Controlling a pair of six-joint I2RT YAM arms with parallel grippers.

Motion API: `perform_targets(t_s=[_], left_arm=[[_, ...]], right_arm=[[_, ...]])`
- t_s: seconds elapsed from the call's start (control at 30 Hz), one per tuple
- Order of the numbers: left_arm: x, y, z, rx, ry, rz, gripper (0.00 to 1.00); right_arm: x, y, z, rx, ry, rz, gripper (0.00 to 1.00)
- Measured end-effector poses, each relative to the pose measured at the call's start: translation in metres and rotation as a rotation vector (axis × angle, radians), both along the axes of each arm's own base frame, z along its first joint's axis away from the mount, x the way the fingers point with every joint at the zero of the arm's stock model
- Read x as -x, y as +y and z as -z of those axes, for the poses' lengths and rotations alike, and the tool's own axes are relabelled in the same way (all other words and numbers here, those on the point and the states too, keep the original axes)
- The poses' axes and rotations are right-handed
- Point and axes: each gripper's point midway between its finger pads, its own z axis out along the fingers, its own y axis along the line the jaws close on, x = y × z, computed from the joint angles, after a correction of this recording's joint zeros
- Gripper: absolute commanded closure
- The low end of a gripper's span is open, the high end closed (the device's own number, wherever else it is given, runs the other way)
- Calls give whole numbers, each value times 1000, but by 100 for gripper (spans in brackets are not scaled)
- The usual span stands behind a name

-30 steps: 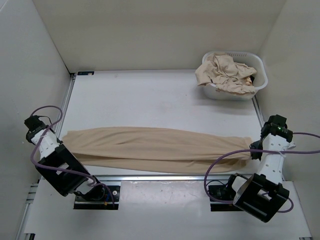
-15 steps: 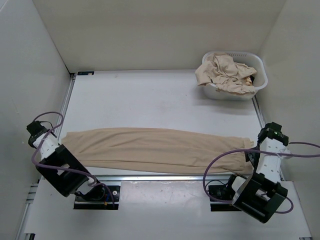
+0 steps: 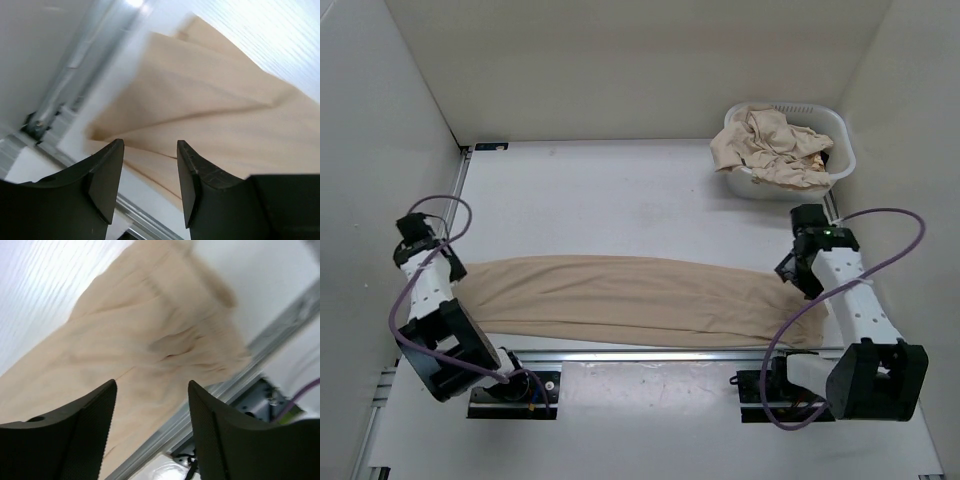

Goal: Fold and stack the trousers
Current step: Fold the trousers

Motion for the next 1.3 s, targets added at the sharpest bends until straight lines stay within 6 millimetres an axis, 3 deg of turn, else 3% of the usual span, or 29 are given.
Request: perform_targets(t_s=[0.07, 0.13, 0.17, 0.2, 0.27, 0.33, 0.47, 0.6, 0.8, 0.9, 1.03, 1.17, 1.3], left_arm=[[-10, -24, 13, 23, 29, 87, 42], [-8, -48, 39, 75, 102, 159, 42], [-4, -55, 51, 98, 141, 175, 42], [0, -61, 64, 121, 181, 186, 42], [9, -67, 86, 162, 257, 191, 42], [0, -62, 87, 161, 258, 194, 42], [-21, -58, 88, 151, 260, 217, 42], [-48, -60, 87, 138, 256, 265, 42], [-90, -68, 86, 118, 224, 336, 43], [-103, -71, 86, 110, 209, 354, 43], [-105, -71, 86, 104, 201, 357, 43], [-99, -72, 86, 82, 171, 347, 41], [-85, -74, 85, 68, 165, 339, 39]], right_arm=[[-6, 25, 13, -31, -10, -55, 42], [-1, 43, 39, -83, 23, -56, 53], [5, 48, 54, -104, 59, -42, 57], [12, 51, 70, -122, 105, -19, 68], [24, 54, 94, -141, 198, 14, 76], [28, 55, 108, -167, 282, 42, 81], [18, 52, 109, -178, 385, 43, 83], [-5, 44, 108, -178, 421, 39, 87], [-90, 28, 106, -168, 265, 7, 89], [-130, 26, 103, -161, 167, -44, 79], [-146, 27, 96, -170, 102, -116, 40], [-122, 19, 71, -180, 52, -131, 22], [-88, 0, 42, -187, -32, -69, 12]])
